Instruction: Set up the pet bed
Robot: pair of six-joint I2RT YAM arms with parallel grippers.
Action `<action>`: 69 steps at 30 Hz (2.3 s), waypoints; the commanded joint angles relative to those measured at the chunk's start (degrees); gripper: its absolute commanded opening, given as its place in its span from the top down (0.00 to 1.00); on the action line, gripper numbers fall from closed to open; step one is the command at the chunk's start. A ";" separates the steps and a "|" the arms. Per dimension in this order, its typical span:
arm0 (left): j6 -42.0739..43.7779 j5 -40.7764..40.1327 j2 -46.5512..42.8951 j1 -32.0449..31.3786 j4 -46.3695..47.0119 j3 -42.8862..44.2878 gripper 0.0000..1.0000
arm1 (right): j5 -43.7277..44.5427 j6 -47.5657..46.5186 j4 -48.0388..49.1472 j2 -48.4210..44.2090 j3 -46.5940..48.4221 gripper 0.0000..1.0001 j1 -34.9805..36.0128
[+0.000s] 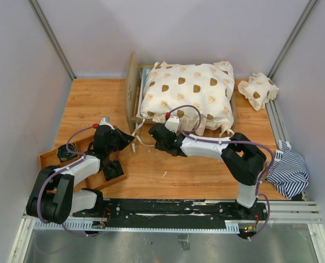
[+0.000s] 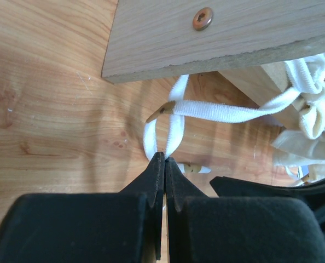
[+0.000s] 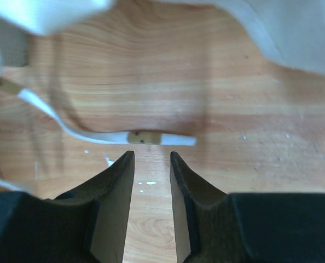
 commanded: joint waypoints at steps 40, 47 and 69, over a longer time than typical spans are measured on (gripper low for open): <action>2.19 -0.79 -0.93 0.43 0.19 -0.48 0.84 | 12.34 -12.97 19.26 3.94 -9.34 1.00 -1.32; 6.54 -0.99 -4.68 0.23 0.57 0.03 0.59 | 1.38 -33.53 34.89 -2.13 -15.65 1.00 -2.20; 27.90 8.26 -8.40 -5.91 13.01 0.02 0.61 | -28.24 -74.26 52.72 -3.99 -16.84 1.00 -6.59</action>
